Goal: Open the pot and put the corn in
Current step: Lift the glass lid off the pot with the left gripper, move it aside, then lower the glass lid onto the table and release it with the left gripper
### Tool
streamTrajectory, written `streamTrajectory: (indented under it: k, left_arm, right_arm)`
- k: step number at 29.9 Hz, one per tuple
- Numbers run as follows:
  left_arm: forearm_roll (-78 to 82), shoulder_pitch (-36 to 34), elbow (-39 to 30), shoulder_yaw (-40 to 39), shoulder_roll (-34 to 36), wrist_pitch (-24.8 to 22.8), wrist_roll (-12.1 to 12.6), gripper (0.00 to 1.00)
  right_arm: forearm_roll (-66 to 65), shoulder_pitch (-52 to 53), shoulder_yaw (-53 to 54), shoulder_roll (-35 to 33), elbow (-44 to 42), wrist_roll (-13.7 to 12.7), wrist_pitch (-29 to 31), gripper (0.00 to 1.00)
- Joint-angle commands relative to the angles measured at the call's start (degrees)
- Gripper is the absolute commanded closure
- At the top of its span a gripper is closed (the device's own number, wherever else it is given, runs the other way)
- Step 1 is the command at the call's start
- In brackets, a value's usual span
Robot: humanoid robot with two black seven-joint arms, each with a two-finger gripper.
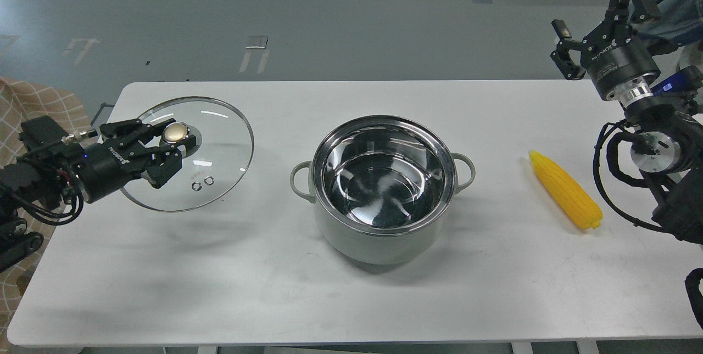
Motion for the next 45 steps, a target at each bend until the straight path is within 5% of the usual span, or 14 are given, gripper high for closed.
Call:
streamTrajectory:
  k: [1, 22, 25, 29, 32, 42, 45]
  left_arm:
    - [-0.27, 2.1, 3.9, 0.0, -1.67, 1.96, 0.0, 0.82]
    - [-4.4, 6.68, 13.49, 0.09, -9.94, 4.21, 0.0, 0.73]
    - [-4.4, 6.68, 14.02, 0.09, -10.03, 4.21, 0.0, 0.64]
    - [-4.4, 6.77, 14.02, 0.09, -10.64, 4.21, 0.0, 0.39]
    - [-4.58, 6.77, 14.02, 0.09, -10.73, 4.21, 0.0, 0.33]
    - [-6.85, 6.5, 13.15, -0.69, -10.03, 4.21, 0.0, 0.27]
    - [-15.01, 5.28, 8.06, -1.14, -8.54, 4.21, 0.0, 0.26]
  right_arm:
    - [0.0, -0.01, 0.0, 0.01, -0.02, 0.0, -0.01, 0.0]
    - [0.0, -0.01, -0.09, 0.01, 0.16, 0.0, -0.01, 0.0]
    - [0.0, -0.01, -0.09, -0.08, 0.16, 0.0, -0.01, 0.0]
    - [0.0, -0.01, -0.09, -0.08, 0.16, 0.0, -0.01, 0.0]
    - [-0.09, -0.01, -0.09, -0.08, 0.16, 0.0, -0.01, 0.0]
    - [0.0, -0.01, -0.09, -0.17, 0.25, 0.0, -0.01, 0.0]
    - [0.0, -0.01, -0.09, -0.26, 0.25, 0.0, -0.01, 0.0]
